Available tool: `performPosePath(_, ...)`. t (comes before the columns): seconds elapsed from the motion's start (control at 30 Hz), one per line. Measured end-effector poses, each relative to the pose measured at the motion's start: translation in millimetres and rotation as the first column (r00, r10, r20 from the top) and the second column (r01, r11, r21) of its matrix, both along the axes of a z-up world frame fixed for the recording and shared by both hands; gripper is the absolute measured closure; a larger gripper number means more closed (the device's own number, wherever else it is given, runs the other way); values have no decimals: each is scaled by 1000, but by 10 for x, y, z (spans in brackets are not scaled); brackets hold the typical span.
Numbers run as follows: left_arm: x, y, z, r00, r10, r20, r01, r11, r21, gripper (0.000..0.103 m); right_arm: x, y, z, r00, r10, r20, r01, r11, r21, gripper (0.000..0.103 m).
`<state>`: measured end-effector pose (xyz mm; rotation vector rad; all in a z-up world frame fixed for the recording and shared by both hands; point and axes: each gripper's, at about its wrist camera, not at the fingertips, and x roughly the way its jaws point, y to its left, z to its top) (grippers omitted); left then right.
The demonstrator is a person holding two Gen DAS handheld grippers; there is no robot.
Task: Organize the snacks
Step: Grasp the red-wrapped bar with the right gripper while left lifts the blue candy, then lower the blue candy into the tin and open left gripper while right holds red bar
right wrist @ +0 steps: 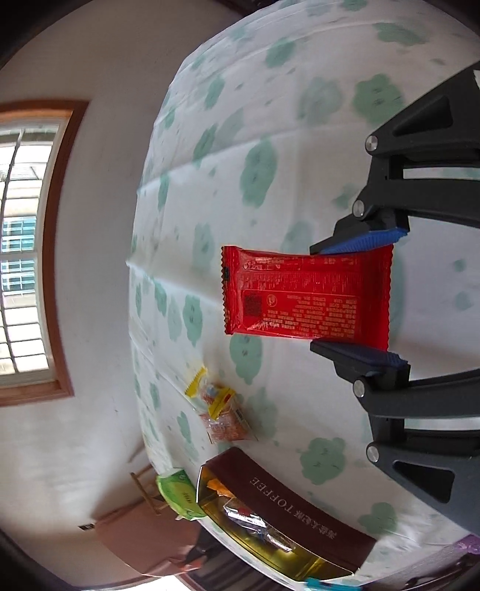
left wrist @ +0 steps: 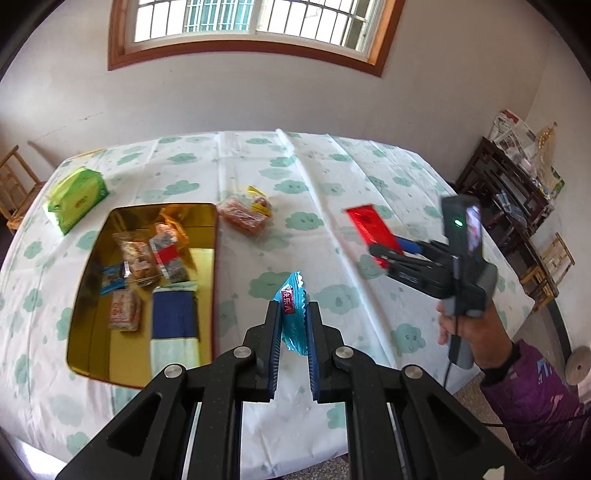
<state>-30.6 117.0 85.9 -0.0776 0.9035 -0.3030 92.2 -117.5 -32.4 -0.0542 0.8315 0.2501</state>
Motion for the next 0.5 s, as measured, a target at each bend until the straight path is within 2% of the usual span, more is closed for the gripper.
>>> performPosePath(0.33,-139,562,91,989,144,19,-144,989,25,92,-234,-189,-57,999,-48,1,48,998,41,59)
performPosePath(0.5,-135,776,71,983,184,29,-185,981,53,92,-290,-190,-55,999,-53,5,53,998,46,59)
